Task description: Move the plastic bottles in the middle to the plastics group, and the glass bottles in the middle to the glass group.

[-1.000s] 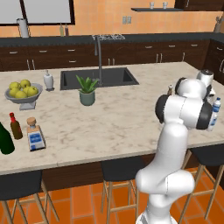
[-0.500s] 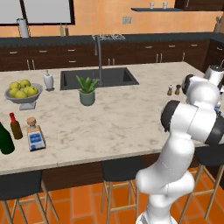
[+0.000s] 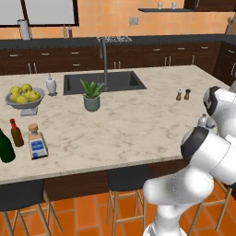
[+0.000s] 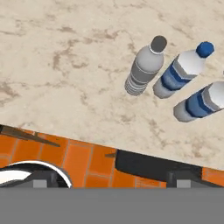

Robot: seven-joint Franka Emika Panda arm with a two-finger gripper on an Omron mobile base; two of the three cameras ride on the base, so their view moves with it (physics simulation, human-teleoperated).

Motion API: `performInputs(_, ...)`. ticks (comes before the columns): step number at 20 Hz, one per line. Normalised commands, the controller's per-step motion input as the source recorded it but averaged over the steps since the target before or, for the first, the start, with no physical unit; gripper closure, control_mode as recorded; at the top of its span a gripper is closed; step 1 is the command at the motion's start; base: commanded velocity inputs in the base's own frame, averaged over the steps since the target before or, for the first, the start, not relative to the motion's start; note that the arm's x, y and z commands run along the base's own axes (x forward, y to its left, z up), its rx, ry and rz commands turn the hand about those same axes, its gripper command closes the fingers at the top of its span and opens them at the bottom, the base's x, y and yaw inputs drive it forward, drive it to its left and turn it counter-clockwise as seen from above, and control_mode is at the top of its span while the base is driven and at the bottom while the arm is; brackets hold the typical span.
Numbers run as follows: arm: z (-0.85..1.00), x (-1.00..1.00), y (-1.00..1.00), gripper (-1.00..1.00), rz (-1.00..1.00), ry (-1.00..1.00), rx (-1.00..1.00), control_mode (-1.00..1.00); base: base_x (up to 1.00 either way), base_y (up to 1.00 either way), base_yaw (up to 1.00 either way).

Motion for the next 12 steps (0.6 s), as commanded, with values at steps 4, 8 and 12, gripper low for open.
performInputs(4,-0.06,-0.55,0.42,-1.0,0.2,0.09,0.0,-1.0,0.0,0.0,0.0)
performInputs(8,-0.05,-0.09,0.75,-1.0,0.08,0.0,-0.01,-1.0,0.0,0.0,0.0)
performInputs(12,-0.14,0.0,0.76,-1.0,0.04,0.0,-0.02,-1.0,0.0,0.0,0.0)
